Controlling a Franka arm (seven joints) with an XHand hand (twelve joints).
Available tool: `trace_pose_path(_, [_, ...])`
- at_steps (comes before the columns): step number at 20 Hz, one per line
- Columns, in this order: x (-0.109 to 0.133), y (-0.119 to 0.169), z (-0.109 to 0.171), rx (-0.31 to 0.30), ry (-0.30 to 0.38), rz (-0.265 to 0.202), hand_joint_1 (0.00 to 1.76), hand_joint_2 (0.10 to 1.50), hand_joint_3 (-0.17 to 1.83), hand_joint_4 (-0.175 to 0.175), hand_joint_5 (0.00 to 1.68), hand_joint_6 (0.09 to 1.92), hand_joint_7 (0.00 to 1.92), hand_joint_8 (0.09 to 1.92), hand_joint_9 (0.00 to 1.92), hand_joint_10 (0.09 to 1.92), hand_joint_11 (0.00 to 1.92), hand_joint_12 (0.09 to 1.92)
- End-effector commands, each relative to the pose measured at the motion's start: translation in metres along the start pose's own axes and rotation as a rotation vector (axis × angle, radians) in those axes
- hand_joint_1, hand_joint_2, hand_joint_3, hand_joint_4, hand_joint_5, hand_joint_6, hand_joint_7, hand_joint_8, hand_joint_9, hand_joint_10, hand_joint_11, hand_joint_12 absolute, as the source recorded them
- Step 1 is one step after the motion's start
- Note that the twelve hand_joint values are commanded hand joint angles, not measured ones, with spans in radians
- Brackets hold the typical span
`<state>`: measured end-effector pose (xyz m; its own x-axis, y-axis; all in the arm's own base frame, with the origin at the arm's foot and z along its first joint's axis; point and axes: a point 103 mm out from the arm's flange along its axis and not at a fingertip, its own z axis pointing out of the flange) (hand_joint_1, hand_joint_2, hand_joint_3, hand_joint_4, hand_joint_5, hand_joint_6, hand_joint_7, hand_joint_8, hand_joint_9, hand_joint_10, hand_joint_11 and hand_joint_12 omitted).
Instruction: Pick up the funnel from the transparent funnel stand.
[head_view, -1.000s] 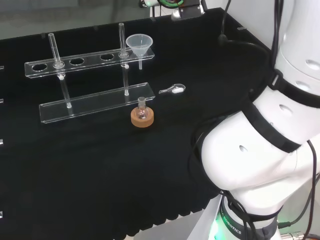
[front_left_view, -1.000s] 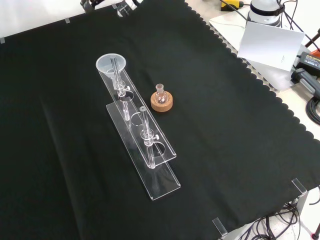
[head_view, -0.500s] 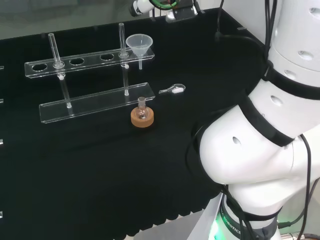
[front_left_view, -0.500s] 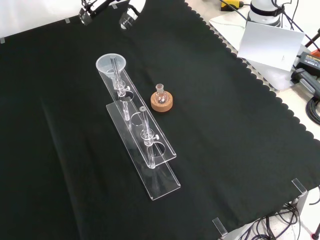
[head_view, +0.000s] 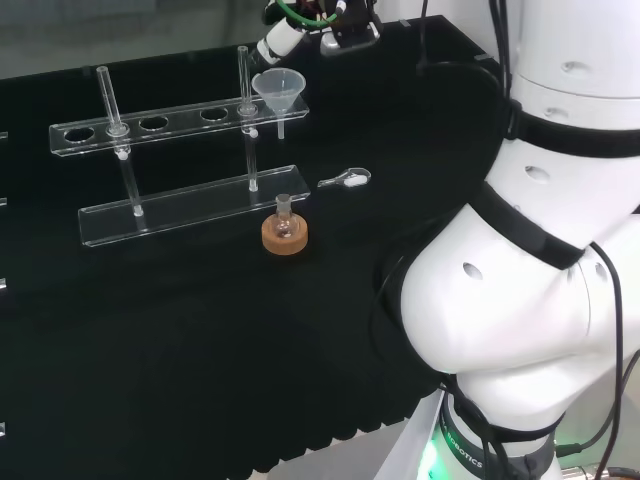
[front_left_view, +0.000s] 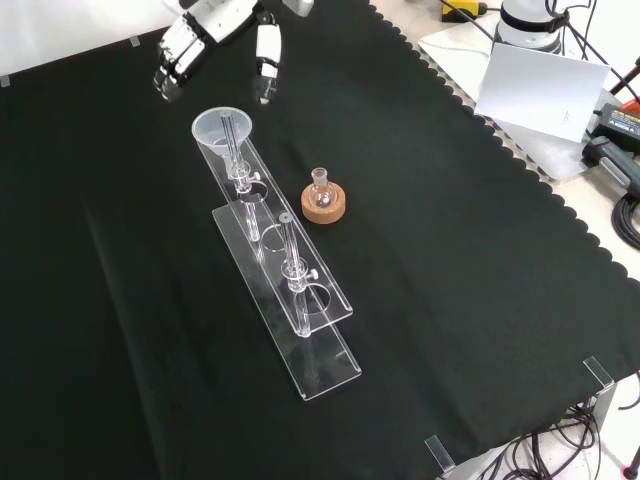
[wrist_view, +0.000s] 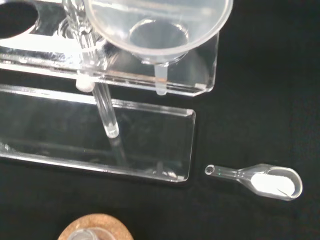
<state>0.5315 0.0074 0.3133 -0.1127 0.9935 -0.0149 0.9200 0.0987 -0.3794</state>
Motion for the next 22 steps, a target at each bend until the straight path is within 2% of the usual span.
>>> trace_pose_path(1, [0.011,0.006,0.007,0.082,-0.064,-0.021,0.53,0.79,0.07,-0.051,0.13,0.09,0.0,0.44,0.17,0.86,0.2,1.53])
trace_pose_path(8, [0.004,0.009,0.017,0.077,-0.09,-0.01,0.58,0.77,0.07,-0.056,0.1,0.09,0.0,0.47,0.18,0.88,0.22,1.53])
trace_pose_path(14, [0.002,0.024,0.023,0.101,-0.083,-0.013,0.6,0.76,0.07,-0.064,0.08,0.09,0.0,0.35,0.09,0.93,0.2,1.54])
trace_pose_path(20, [-0.001,0.033,0.033,0.122,-0.091,-0.005,0.6,0.76,0.07,-0.073,0.07,0.09,0.0,0.4,0.12,0.94,0.19,1.55])
trace_pose_path(22, [-0.003,0.035,0.037,0.132,-0.105,0.011,0.6,0.76,0.08,-0.079,0.09,0.09,0.0,0.52,0.17,0.92,0.19,1.55])
